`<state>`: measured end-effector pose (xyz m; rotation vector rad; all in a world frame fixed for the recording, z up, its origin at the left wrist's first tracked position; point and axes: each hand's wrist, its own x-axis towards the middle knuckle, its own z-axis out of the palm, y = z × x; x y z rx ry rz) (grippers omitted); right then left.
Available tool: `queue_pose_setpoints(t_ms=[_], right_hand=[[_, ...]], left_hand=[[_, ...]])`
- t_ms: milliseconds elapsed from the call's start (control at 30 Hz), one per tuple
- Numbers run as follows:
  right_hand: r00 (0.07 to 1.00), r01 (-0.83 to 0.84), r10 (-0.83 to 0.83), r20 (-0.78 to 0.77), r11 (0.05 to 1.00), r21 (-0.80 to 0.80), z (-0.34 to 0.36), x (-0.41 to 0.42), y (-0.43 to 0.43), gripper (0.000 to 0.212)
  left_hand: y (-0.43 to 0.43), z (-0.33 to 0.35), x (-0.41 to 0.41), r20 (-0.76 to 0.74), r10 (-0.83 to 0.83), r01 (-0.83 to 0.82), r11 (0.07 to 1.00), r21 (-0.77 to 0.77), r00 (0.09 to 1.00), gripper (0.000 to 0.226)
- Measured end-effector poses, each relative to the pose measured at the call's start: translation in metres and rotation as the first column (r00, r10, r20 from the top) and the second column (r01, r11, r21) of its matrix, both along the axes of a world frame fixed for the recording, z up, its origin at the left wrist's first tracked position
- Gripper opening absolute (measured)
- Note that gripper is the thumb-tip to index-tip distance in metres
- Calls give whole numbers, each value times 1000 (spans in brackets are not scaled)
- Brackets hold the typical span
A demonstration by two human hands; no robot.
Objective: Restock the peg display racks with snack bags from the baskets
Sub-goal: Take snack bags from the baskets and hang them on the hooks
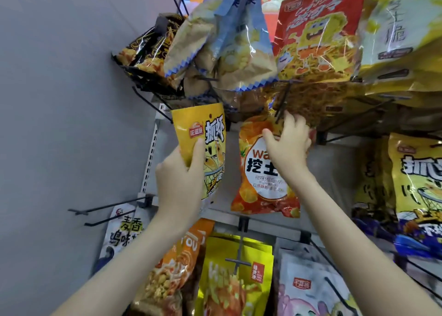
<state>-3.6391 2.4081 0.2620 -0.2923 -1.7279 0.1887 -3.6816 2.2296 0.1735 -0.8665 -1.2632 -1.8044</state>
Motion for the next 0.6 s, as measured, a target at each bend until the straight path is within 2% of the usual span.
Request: queue_pose_setpoints(t_ms=[33,67,133,167,233,267,300,333,400,433,500,567,600], right_hand=[[984,-180,180,4,983,-39,-9,10,-14,57],[930,-365,368,6,925,-108,-16,21,-27,58],[742,-648,670,-17,710,-276,-24,46,-49,57],[627,-733,778,-33,575,-363,-26,60,-57,56],[420,-789,905,-65,329,-519,-26,82,-61,65],[373,-779,925,-68,273,-565,-26,92,-58,68],[355,-776,934,-46,267,-572,-25,102,-54,64],[380,-778,925,-10,314,-544,-23,109,-48,51],[515,-761,857,-5,454,-464,-19,121,-32,20],[581,-733,814,-18,513,-446,-18,126,-23,14],[703,-650,711,15,650,-395,-18,134,-3,15],[848,-480,519,105,837,-262,-19,144,17,17],[895,-398,425,134,898,-188,-19,149,26,17]], left_hand=[[4,-1,9,-66,23,-24,1000,-15,998,42],[9,-3,18,-151,72,-79,996,-40,986,38],[19,-8,34,-332,166,-201,977,-74,928,27],[27,-13,38,-403,201,-259,961,-94,893,22],[43,-19,50,-516,253,-384,909,-164,818,36],[50,-21,56,-555,258,-431,878,-206,791,46],[55,-21,63,-582,246,-459,852,-252,775,55],[59,-20,70,-599,203,-460,831,-313,774,63],[64,-17,80,-622,68,-434,775,-459,780,73],[68,-14,83,-621,-10,-406,748,-525,784,75],[74,-7,86,-559,-177,-266,738,-620,810,68],[82,2,87,-551,-220,-182,792,-582,805,52],[89,7,86,-608,-121,-241,845,-478,785,44]])
